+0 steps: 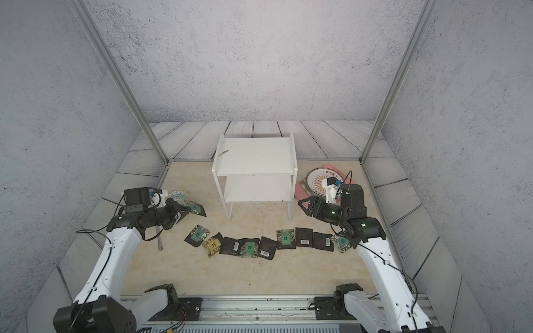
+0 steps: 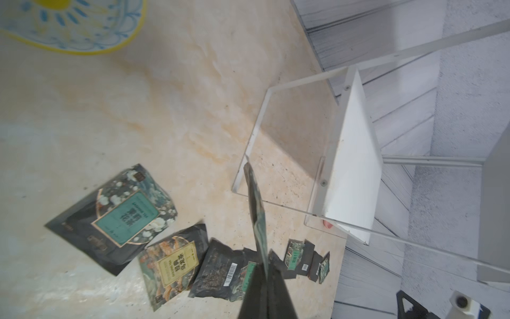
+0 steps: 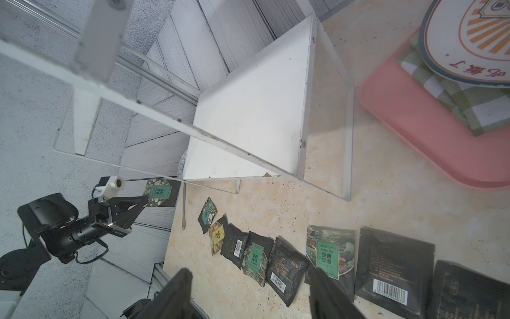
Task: Remove the tea bags from the shelf
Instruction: Place the tea bag at the center of the board.
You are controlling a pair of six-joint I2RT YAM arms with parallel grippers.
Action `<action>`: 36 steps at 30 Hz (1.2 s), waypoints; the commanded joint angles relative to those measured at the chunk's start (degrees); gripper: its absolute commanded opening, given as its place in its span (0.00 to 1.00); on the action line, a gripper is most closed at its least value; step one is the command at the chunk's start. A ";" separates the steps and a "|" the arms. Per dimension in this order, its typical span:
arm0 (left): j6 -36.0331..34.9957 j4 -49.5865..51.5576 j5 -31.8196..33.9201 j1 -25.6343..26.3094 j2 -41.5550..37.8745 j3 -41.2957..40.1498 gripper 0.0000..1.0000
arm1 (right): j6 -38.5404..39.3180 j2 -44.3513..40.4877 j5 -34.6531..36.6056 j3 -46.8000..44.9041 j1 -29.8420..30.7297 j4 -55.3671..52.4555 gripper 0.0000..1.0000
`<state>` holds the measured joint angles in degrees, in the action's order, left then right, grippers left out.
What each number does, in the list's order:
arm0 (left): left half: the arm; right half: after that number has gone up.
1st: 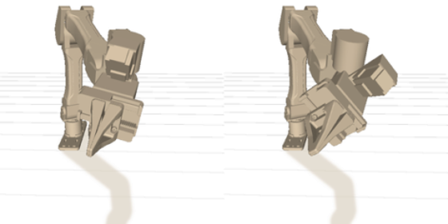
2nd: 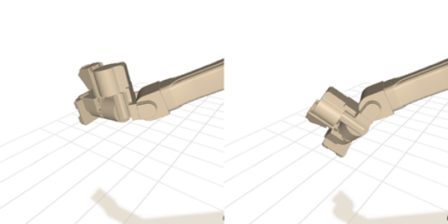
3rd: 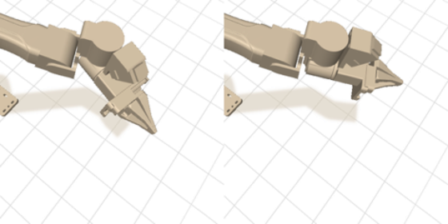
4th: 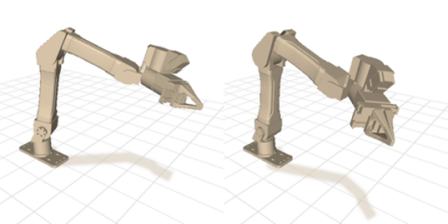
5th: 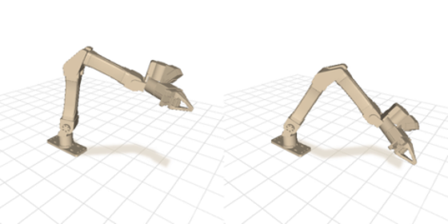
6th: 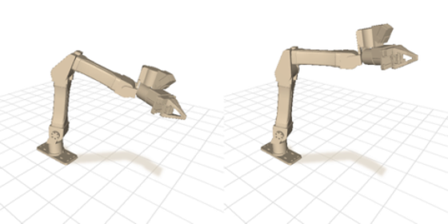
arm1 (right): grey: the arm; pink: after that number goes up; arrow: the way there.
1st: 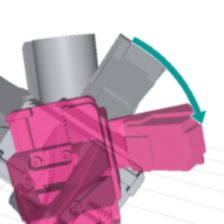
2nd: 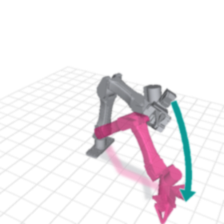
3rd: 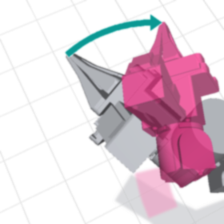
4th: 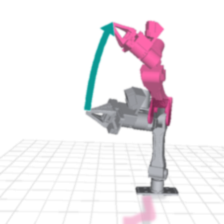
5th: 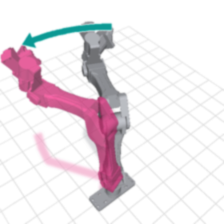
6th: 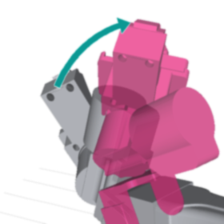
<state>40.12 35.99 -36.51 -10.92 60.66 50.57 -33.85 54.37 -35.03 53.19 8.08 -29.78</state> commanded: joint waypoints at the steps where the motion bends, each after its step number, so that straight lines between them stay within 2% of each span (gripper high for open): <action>1: 1.91 2.40 6.75 -1.87 -3.16 -3.10 0.00 | 0.98 -1.33 -0.56 0.81 -0.17 -0.58 0.70; 5: 3.26 3.58 12.82 -3.33 -4.99 -6.43 0.00 | 1.07 -1.46 -0.27 0.45 -0.34 -0.67 0.70; 12: 5.95 0.06 16.56 -6.03 -5.65 -11.20 0.00 | 1.27 -2.23 0.01 -0.58 -0.86 -0.59 0.70; 28: 7.61 -12.37 18.70 -8.44 -0.43 -14.31 0.00 | 1.03 -1.47 -0.57 -1.18 -0.96 0.14 0.70; 32: 7.37 -12.85 20.25 -8.61 1.00 -14.71 0.00 | 1.72 -1.93 -0.05 -0.90 -1.13 -0.86 0.70; 36: 6.77 -12.19 20.34 -8.66 2.03 -15.87 0.05 | 1.62 -2.03 0.16 -1.17 -1.24 -0.92 0.70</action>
<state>47.48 23.90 -17.32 -18.98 62.33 35.97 -33.26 53.41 -35.00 52.62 7.20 -30.17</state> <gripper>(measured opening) 0.053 0.696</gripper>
